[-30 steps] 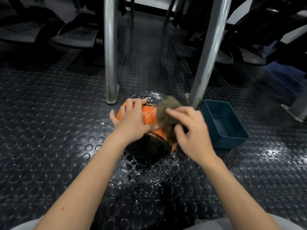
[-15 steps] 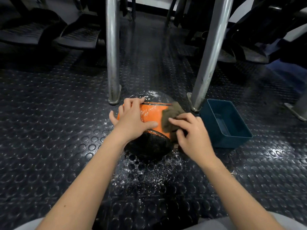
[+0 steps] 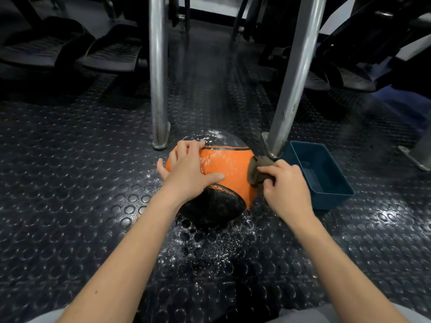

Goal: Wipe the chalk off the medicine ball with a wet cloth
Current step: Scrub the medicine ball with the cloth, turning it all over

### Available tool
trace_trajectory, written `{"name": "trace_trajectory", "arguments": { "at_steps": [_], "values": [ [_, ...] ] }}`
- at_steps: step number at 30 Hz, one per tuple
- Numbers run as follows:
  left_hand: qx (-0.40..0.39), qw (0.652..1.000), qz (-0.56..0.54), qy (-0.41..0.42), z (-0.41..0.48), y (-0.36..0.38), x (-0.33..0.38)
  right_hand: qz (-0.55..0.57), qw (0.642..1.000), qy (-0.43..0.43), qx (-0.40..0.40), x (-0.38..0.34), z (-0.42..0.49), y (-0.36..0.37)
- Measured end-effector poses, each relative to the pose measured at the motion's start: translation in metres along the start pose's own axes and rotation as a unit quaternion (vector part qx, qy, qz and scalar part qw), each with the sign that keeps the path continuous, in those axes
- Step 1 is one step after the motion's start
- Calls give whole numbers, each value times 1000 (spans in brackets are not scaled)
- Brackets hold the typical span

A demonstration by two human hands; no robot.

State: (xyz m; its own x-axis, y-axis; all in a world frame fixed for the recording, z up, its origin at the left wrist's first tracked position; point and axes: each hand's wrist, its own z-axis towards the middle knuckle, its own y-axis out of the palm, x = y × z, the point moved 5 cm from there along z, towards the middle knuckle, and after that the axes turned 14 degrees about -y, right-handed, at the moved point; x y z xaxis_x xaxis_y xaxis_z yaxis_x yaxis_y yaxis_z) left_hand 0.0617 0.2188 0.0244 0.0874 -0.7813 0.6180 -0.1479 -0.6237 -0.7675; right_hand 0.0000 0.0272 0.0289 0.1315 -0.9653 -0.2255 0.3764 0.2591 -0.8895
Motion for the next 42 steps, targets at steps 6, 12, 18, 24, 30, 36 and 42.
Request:
{"name": "trace_trajectory", "arguments": {
  "at_steps": [6,12,18,24,30,36,42],
  "values": [
    [7,1000,-8,4,2,-1,-2,121,974,-150,119,-43,7,-20],
    [4,1000,-8,14,-2,1,1,-42,999,17,-21,-3,5,-12],
    [18,999,-14,23,-1,3,2,108,979,-145,99,-44,6,-20],
    [17,999,-4,35,-4,8,7,-13,999,32,25,7,6,-14],
    [29,999,-8,41,-5,3,7,109,981,-138,79,-45,9,-17],
    [23,998,17,54,-8,2,10,40,995,7,88,4,15,-34],
    [30,994,76,70,-10,-2,11,119,991,-37,40,-20,15,-7]
  ]
}}
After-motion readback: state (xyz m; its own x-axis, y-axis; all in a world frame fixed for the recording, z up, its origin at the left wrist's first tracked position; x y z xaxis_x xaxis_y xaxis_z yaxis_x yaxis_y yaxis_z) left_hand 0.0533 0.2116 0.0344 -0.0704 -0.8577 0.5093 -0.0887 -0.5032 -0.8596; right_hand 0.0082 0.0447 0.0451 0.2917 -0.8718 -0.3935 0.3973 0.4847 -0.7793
